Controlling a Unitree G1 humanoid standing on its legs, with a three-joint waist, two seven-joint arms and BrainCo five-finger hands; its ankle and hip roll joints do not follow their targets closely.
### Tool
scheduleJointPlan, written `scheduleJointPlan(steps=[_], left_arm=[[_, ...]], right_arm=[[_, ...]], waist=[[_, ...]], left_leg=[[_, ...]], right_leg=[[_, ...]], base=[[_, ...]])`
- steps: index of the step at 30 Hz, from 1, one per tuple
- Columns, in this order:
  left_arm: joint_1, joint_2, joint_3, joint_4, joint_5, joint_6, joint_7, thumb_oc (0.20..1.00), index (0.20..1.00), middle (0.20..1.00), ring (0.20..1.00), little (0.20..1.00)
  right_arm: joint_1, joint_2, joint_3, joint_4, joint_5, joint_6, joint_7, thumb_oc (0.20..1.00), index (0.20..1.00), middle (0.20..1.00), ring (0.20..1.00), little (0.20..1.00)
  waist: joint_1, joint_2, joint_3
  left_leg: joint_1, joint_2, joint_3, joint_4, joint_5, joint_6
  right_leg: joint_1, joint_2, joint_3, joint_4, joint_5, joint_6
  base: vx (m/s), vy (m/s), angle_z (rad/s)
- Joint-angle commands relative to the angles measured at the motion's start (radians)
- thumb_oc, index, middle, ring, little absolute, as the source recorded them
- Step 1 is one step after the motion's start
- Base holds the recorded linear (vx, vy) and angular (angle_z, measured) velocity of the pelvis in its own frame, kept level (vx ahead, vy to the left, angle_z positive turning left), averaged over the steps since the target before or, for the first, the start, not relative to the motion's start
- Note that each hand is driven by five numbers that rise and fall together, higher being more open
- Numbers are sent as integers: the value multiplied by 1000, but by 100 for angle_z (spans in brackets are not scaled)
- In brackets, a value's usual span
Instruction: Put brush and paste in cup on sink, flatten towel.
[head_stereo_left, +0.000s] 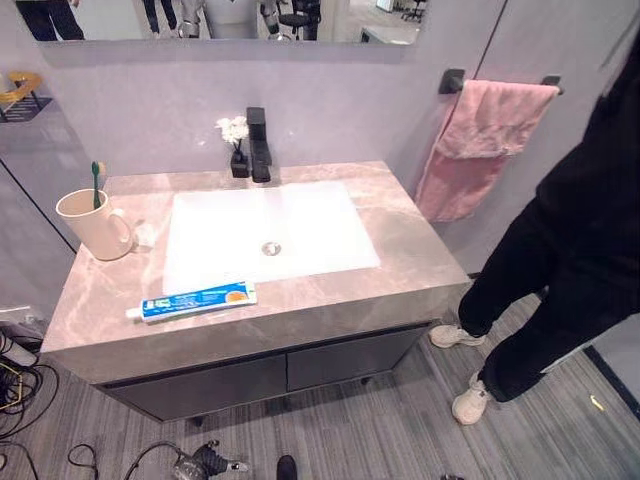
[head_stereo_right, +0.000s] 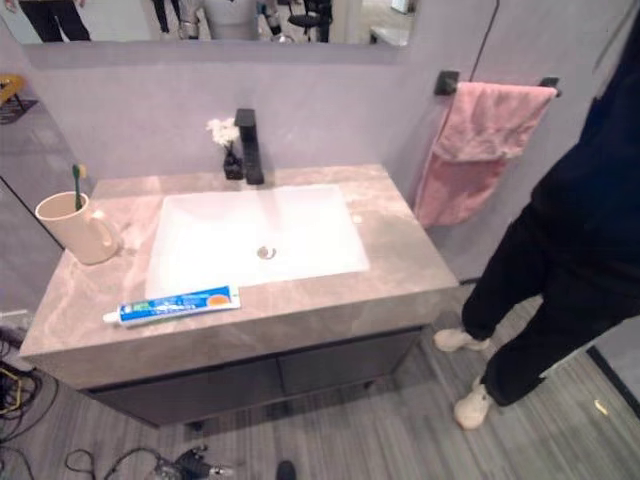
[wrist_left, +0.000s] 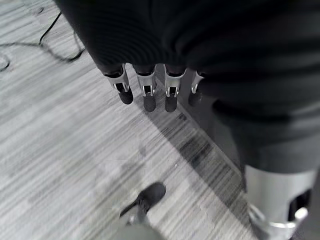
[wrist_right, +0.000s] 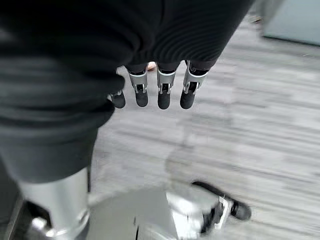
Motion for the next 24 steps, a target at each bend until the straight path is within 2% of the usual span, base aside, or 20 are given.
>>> scheduleJointPlan(steps=[1,2,3,4,5,6,9,10,17,24], left_arm=[[24,32,38,-2,41,-10,12,1000,1000,1000,1000,1000],[27,32,35,4,47,-9,14,1000,1000,1000,1000,1000],[23,28,22,7,60,-13,12,1000,1000,1000,1000,1000],[23,28,22,7,60,-13,12,1000,1000,1000,1000,1000],[22,25,23,16,66,-15,12,1000,1000,1000,1000,1000],[27,23,23,17,70,-17,9,1000,1000,1000,1000,1000],[33,22,27,21,74,-19,13,1000,1000,1000,1000,1000],[60,21,46,31,74,-18,12,1000,1000,1000,1000,1000],[79,23,52,41,81,-20,14,1000,1000,1000,1000,1000],[85,31,14,20,131,-29,17,1000,1000,1000,1000,1000]], right_arm=[[-57,-18,28,-24,-2,-34,5,1000,1000,1000,1000,1000],[-57,-14,32,-28,-1,-34,3,1000,1000,1000,1000,1000],[-65,-13,36,-30,1,-36,5,1000,1000,1000,1000,1000],[-65,-13,36,-30,1,-36,5,1000,1000,1000,1000,1000],[-72,-14,38,-17,0,-33,7,1000,1000,1000,1000,1000],[-71,-13,38,-15,-4,-33,9,1000,1000,1000,1000,1000],[-73,-14,41,-13,-17,-33,2,1000,1000,1000,1000,1000],[-65,-33,43,16,-41,-33,4,1000,1000,1000,1000,1000],[-50,-58,25,24,-39,-35,-3,1000,1000,1000,1000,1000],[-48,-73,17,5,-37,-44,-8,1000,1000,1000,1000,1000]], waist=[[-5,26,56],[-9,26,55],[-18,27,45],[-18,27,46],[-25,21,44],[-22,14,42],[-8,-1,34],[22,-16,5],[31,-18,5],[25,-14,20]], left_leg=[[-13,92,2,75,-11,-143],[11,92,11,58,-15,-150],[32,93,5,46,-28,-160],[32,93,4,46,-28,-160],[46,89,-13,57,-46,-165],[55,90,-13,62,-53,-166],[65,92,-8,60,-58,-172],[73,107,-34,45,-57,-187],[70,117,-62,35,-50,-198],[55,106,-59,45,-65,-182]], right_leg=[[4,66,-38,-298,277,-1],[17,38,-92,-364,252,0],[14,23,-108,-494,244,5],[15,23,-109,-494,244,5],[16,13,-70,-562,268,18],[35,7,-70,-585,270,27],[69,0,-81,-641,282,26],[129,10,-106,-704,271,15],[145,20,-131,-717,255,4],[111,11,-118,-683,260,15]], base=[[205,128,1],[280,43,13],[197,-5,27],[259,-62,43],[165,-60,69],[209,-99,70],[117,-127,37],[191,-282,4],[37,-110,20],[-12,30,-2]])
